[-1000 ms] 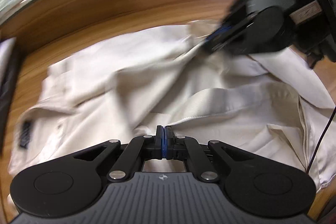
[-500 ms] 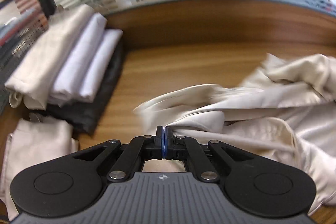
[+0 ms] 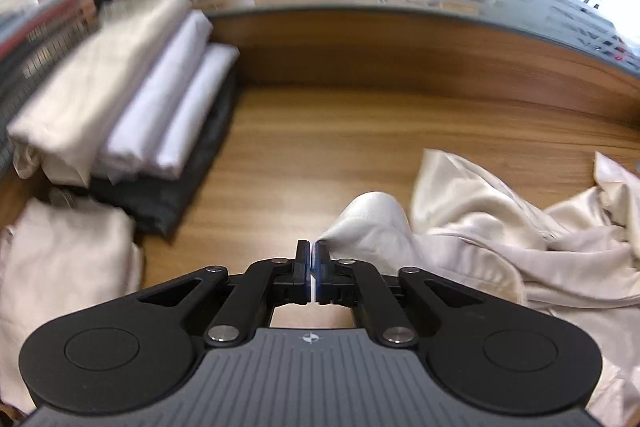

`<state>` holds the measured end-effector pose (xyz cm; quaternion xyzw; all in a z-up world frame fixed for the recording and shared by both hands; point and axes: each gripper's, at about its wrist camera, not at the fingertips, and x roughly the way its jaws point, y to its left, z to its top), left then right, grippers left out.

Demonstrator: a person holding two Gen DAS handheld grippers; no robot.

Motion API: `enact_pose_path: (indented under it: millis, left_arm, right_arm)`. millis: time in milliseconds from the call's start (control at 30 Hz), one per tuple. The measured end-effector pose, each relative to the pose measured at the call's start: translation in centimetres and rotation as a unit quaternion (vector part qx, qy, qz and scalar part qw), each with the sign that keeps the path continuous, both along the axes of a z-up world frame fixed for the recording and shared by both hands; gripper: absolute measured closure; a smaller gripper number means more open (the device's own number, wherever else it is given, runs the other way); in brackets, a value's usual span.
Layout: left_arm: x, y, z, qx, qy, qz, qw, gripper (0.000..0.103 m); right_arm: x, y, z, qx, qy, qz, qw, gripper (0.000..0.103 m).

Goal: Fold clothes

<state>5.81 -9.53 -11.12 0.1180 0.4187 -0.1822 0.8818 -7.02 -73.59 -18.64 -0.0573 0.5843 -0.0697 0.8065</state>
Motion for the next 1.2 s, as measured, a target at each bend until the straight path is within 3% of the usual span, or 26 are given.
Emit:
enact_pose_path:
  millis: [67,200,267,533,800,1067,1200]
  left_arm:
    - [-0.6,0.3,0.1,-0.008,0.006,-0.005,0.9999,0.074]
    - [-1.3,0.1,0.8,-0.015,-0.010,-0.053,0.9985,0.048]
    - [-1.4,-0.5,1.3,-0.019,-0.021,-0.071,0.9971,0.034]
    - [-0.7,-6.5,0.9,-0.013,-0.035,-0.131,0.9908,0.033]
    - [-0.9,-12.8,-2.4,-0.012,-0.002,-0.232,0.9726,0.030]
    - [-1.0,-17.4,-5.6,-0.021,0.038,-0.246,0.9684,0.030]
    - [-1.2,-19.1,-7.2,0.000,0.051,-0.242,0.9690,0.030]
  right_arm:
    - [0.2,0.3,0.2,0.011,-0.010,0.013,1.000,0.097]
    - [2.0,1.4,1.2,0.033,-0.038,0.059,0.997,0.078]
    - [3.0,2.1,1.7,0.043,-0.054,0.086,0.994,0.073]
    - [10.2,6.3,-0.2,0.070,-0.064,0.177,0.980,0.063]
    - [14.0,9.7,-2.9,0.077,-0.051,0.242,0.966,0.061]
    - [16.8,12.2,-6.0,0.090,-0.043,0.244,0.965,0.061]
    - [17.8,13.1,-7.3,0.095,-0.034,0.239,0.966,0.064]
